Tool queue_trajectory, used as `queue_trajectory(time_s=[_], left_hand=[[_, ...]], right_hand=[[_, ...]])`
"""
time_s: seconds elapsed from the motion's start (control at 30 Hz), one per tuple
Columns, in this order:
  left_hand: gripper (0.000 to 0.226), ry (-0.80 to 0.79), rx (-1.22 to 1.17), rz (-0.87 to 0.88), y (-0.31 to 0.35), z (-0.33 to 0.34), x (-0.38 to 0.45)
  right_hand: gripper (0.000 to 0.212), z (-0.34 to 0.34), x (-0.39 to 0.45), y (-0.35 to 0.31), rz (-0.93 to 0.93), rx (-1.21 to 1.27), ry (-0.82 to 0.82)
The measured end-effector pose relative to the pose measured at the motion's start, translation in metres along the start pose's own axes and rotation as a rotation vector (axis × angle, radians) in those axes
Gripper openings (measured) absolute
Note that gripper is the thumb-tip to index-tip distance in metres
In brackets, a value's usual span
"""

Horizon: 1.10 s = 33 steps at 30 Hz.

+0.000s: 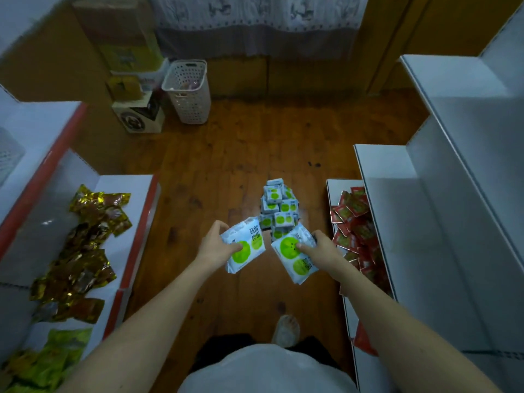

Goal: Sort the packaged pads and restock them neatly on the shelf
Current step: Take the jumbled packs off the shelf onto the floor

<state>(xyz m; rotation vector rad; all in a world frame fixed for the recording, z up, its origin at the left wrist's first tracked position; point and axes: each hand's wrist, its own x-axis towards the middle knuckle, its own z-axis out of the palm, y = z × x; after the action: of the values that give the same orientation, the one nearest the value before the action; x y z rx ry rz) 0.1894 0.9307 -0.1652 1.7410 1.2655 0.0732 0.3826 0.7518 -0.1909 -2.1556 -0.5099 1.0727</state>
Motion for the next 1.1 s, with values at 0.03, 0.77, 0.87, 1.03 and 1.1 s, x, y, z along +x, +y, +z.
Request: queue_trajectory(time_s=[0.03,0.77,0.87,1.03,1.1], left_hand=[[0.045,0.007,-0.003,-0.009,0.005,0.005,0.012],[0.030,-0.347,0.246,-0.181,-0.038,0.066,0.313],[0.032,-0.365,0.330,-0.195,-0.060,0.094,0.354],[0.031,-0.420,0.419,-0.209,-0.116,0.170,0.430],[0.029,-0.446,0.475,-0.191,-0.143,0.207,0.462]], right_hand=[[0.056,-0.007,0.015,-0.002,-0.007,-0.005,-0.002],[0.027,0.063,0.309,-0.011,0.568,0.425,0.244],[0.023,0.071,0.358,0.014,0.614,0.407,0.273],[0.021,0.083,0.457,0.091,0.656,0.293,0.229],[0.020,0.090,0.499,0.130,0.657,0.263,0.204]])
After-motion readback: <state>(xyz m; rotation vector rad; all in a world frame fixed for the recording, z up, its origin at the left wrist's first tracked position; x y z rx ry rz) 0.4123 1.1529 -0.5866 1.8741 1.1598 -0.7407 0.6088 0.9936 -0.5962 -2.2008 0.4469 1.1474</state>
